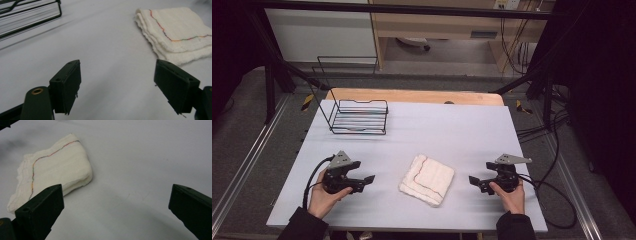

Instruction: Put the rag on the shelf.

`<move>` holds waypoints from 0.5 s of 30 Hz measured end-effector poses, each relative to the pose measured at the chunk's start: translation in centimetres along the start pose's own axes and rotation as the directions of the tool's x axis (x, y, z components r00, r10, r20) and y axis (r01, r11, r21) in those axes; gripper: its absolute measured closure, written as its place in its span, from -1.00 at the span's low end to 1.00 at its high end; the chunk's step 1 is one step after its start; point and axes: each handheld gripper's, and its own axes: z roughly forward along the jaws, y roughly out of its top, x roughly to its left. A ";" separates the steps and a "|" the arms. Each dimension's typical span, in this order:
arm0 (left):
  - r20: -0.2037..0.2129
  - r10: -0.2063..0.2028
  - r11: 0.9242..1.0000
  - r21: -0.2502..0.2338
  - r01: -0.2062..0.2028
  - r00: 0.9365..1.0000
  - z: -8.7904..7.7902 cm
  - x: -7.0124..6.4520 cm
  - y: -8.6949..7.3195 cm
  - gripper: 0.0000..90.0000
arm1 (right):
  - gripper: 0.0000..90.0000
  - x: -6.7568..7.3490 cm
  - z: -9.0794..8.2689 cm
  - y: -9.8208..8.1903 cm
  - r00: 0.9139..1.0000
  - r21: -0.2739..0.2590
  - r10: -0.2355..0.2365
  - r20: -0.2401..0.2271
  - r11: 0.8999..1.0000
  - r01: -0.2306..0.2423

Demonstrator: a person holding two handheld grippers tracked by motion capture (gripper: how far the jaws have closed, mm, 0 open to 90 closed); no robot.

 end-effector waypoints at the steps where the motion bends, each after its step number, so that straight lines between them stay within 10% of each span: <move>1: 0.011 0.009 1.000 0.005 -0.009 1.000 0.5 -0.6 0.4 -0.44 | -0.99 0.0 0.1 0.0 1.000 -0.002 -0.005 0.000 1.000 0.005; 15: 0.078 0.028 0.997 0.069 -0.033 0.997 4.6 -4.2 2.9 -0.04 | -0.99 0.0 0.1 0.0 1.000 0.005 -0.009 -0.006 1.000 0.009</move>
